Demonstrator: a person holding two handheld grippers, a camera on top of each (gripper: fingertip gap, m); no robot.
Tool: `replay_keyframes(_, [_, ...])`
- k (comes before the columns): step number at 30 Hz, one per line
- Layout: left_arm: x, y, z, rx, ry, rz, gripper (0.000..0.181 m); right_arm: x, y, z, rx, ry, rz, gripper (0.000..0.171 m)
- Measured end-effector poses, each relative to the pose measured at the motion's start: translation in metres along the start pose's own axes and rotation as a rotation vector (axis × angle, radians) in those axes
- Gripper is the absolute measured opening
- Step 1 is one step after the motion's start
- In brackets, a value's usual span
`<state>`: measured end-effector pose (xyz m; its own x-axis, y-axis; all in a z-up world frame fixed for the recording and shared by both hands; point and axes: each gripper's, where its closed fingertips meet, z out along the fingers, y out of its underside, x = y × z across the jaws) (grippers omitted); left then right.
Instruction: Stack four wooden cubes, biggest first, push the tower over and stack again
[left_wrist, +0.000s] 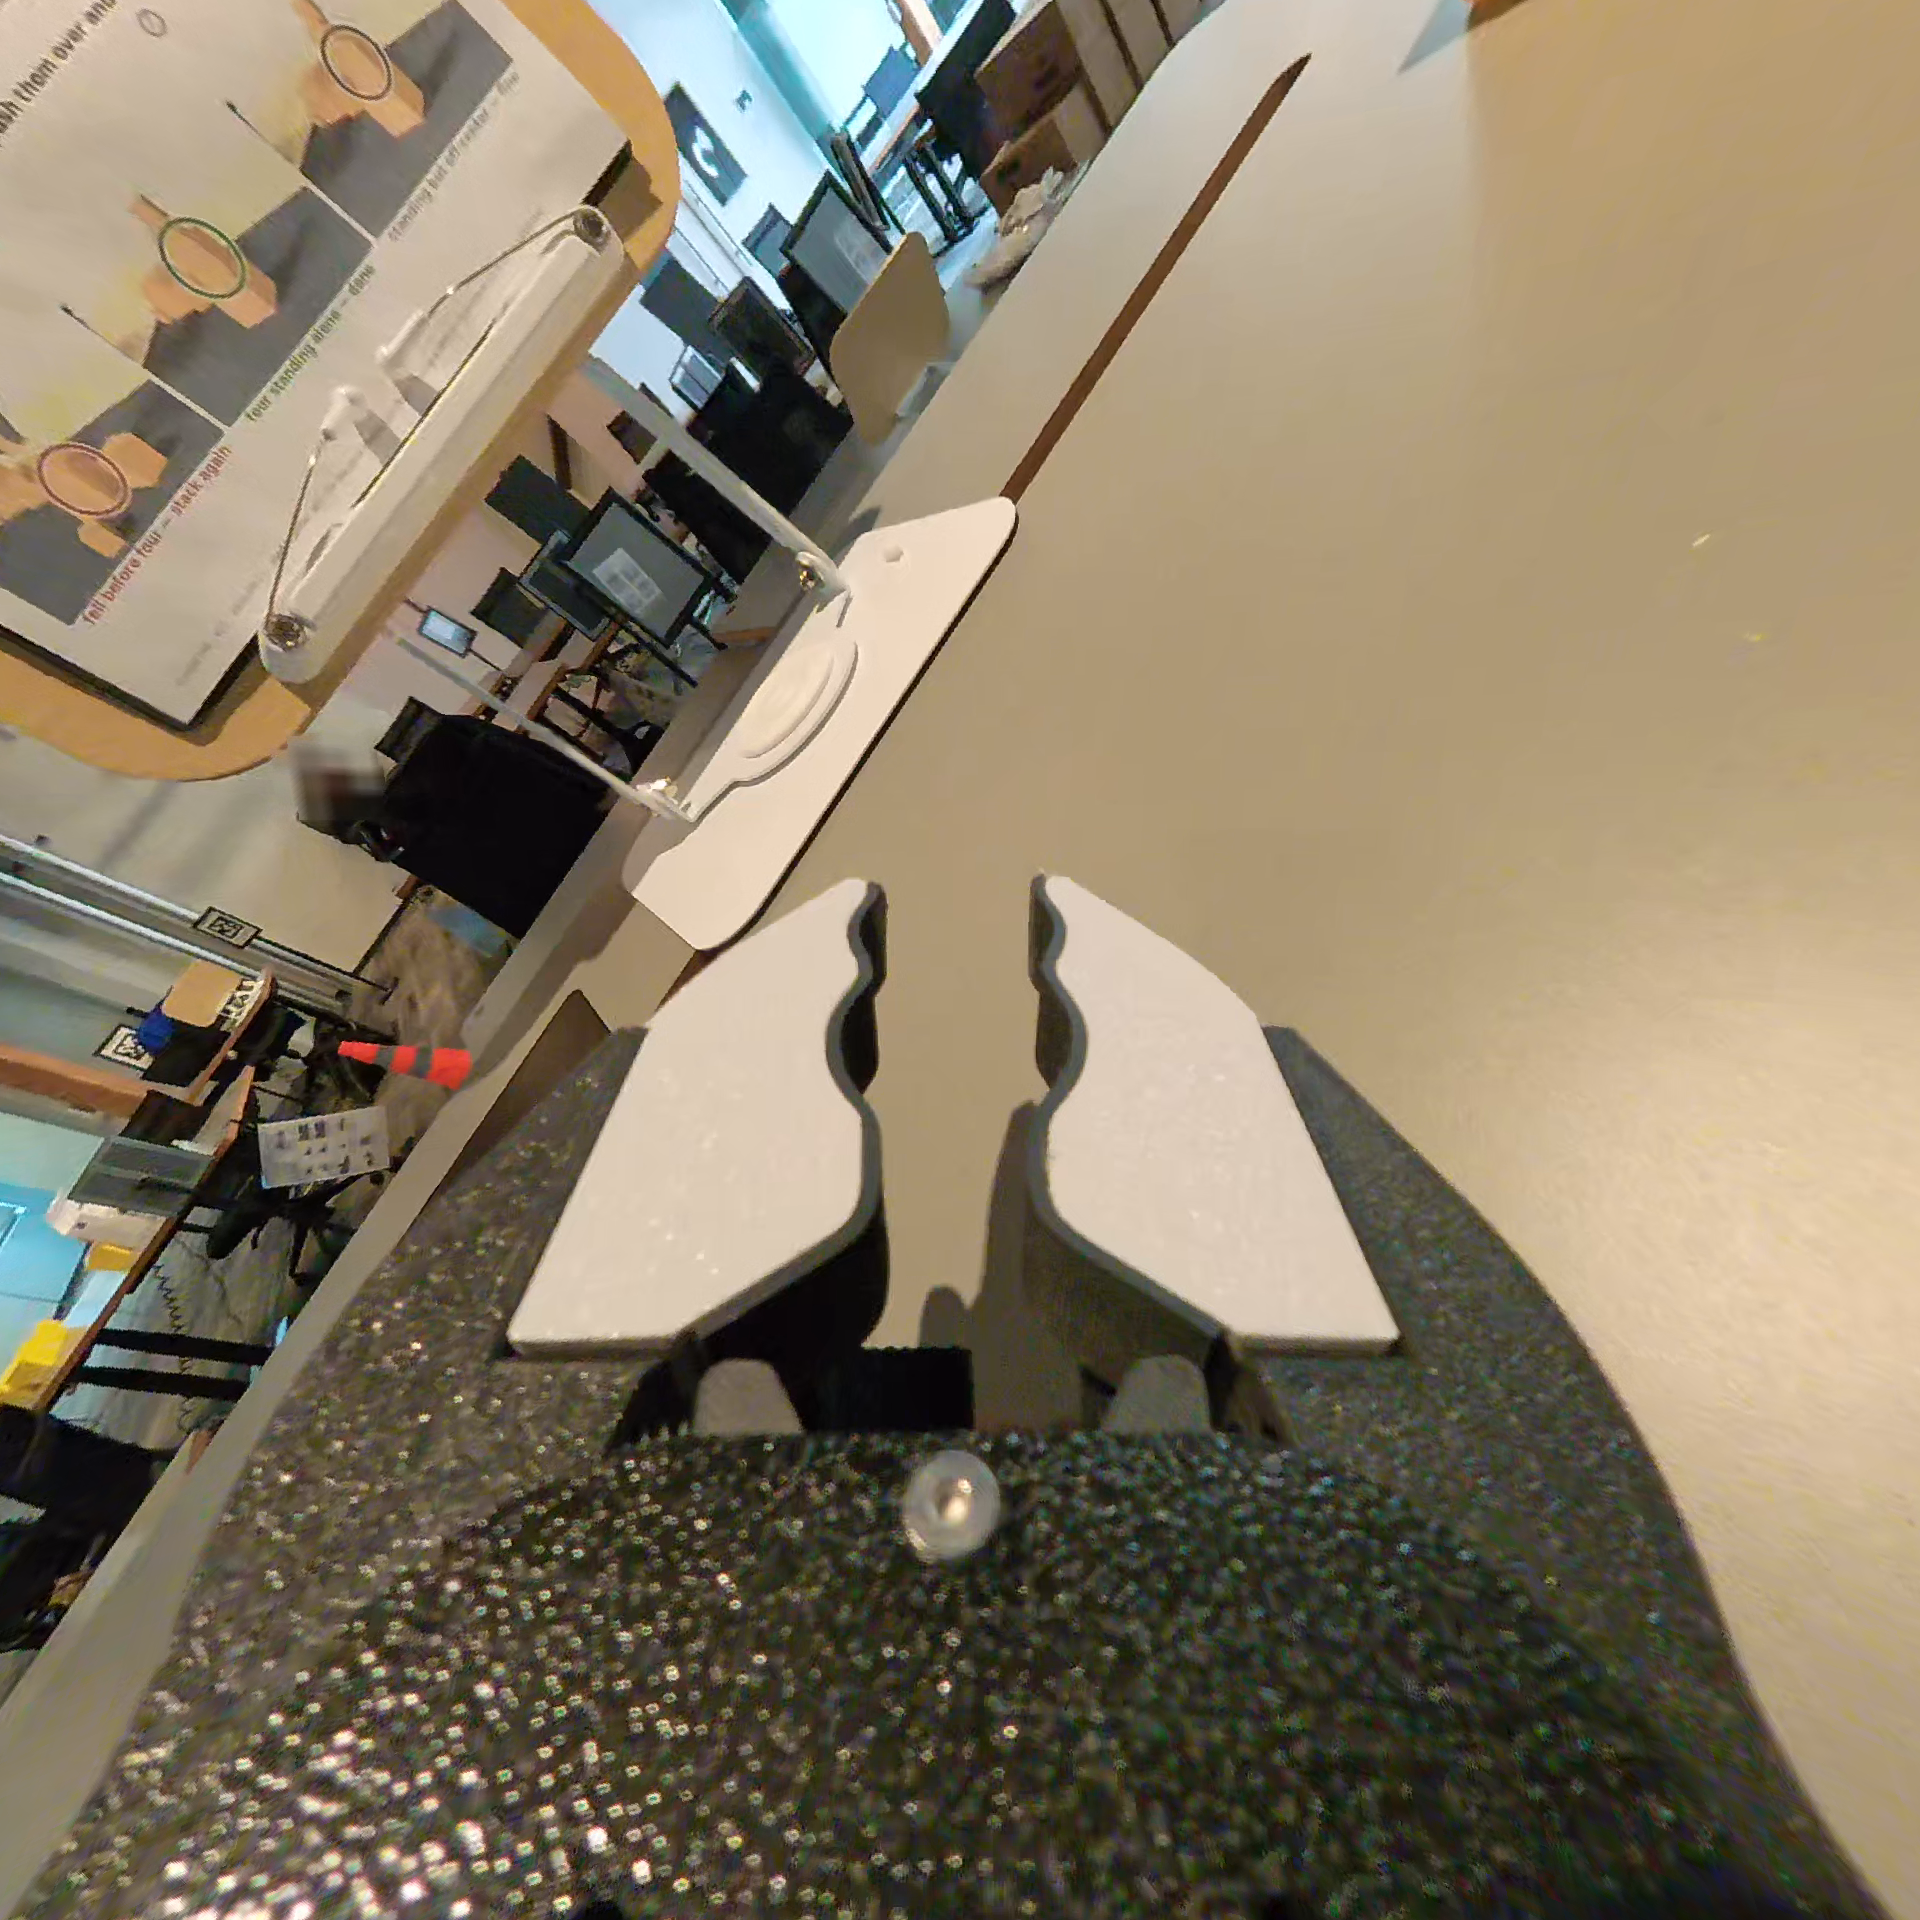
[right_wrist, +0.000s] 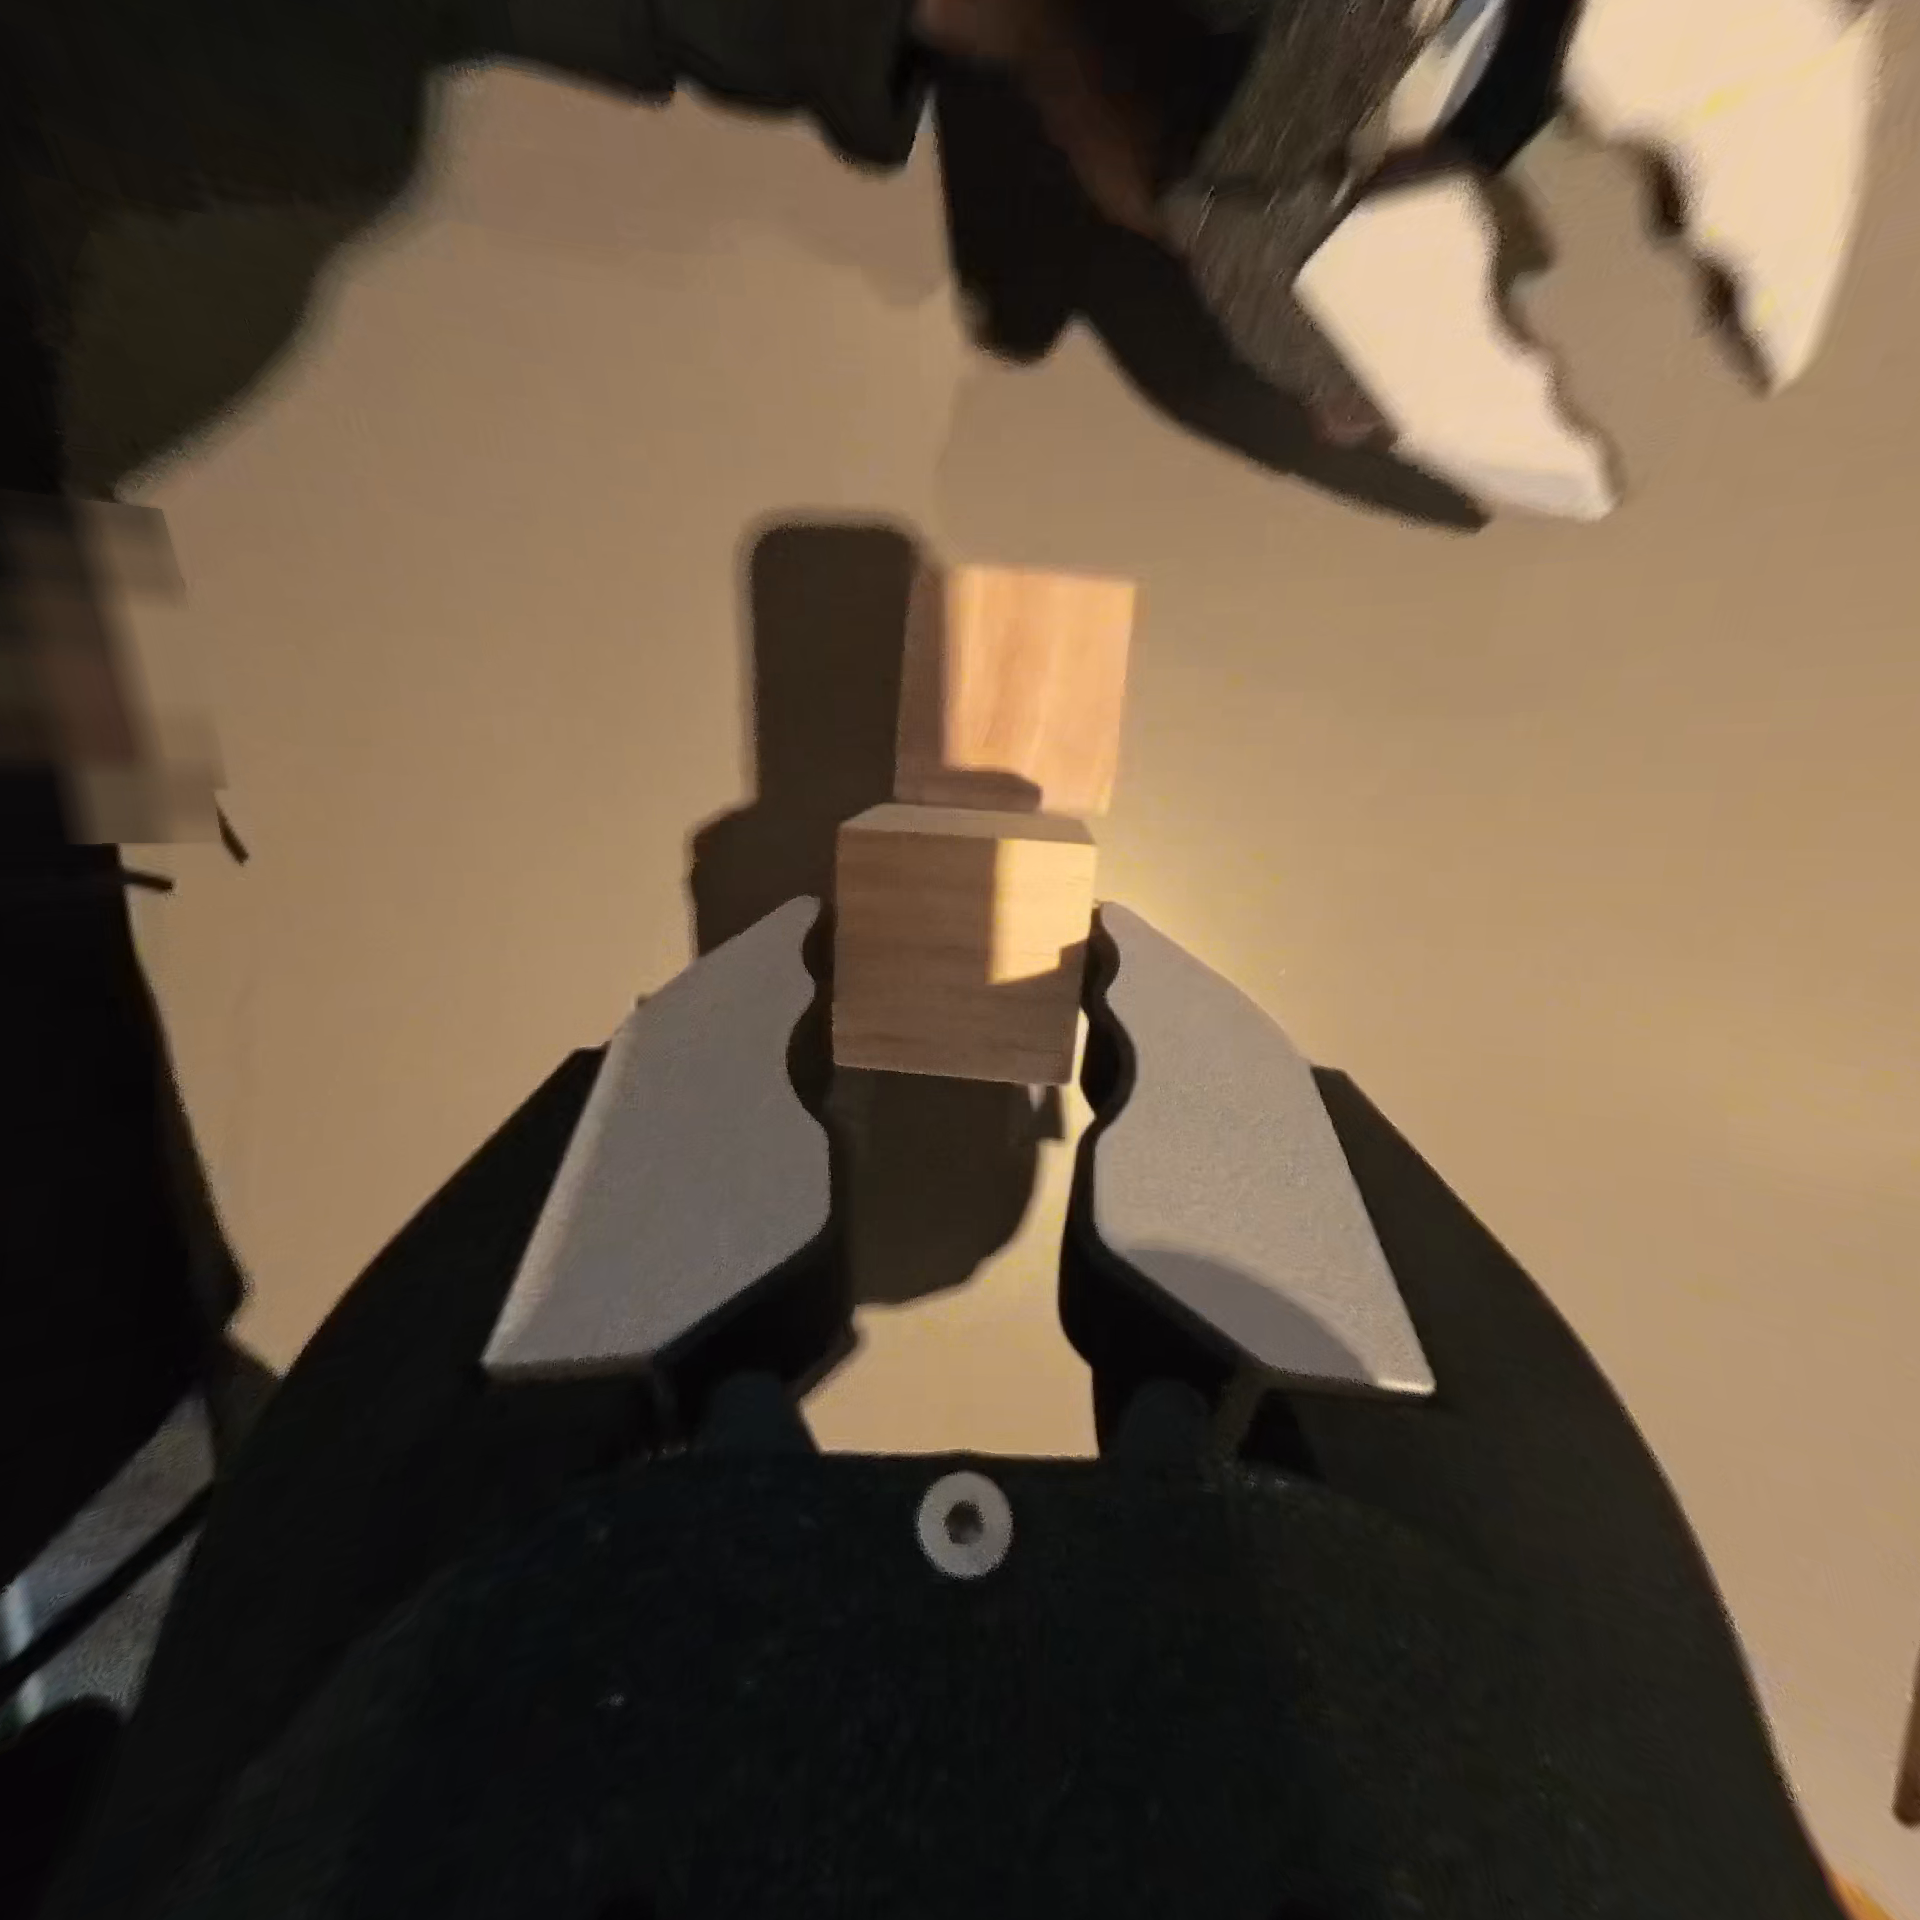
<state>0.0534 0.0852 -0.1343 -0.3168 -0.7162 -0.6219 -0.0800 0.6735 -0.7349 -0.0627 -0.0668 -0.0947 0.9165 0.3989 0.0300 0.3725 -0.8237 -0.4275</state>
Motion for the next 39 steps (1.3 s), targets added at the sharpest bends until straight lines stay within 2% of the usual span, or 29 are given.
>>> replay_keyframes(3, [0.0, 0.001, 0.0, -0.005, 0.0, 0.005, 0.025, -0.002, -0.027, 0.002, 0.025, 0.009, -0.015, 0.045])
replay_keyframes(7, [0.001, 0.001, 0.0, -0.005, 0.002, 0.008, 0.024, 0.01, -0.041, 0.017, -0.006, 0.015, 0.032, 0.045])
replay_keyframes(14, [0.002, 0.001, 0.0, -0.006, 0.005, 0.008, 0.023, 0.013, -0.024, 0.042, -0.112, -0.031, 0.059, 0.045])
replay_keyframes(39, [0.001, 0.004, 0.004, -0.03, -0.002, 0.01, 0.021, 0.015, -0.034, 0.049, -0.064, -0.028, 0.054, 0.046])
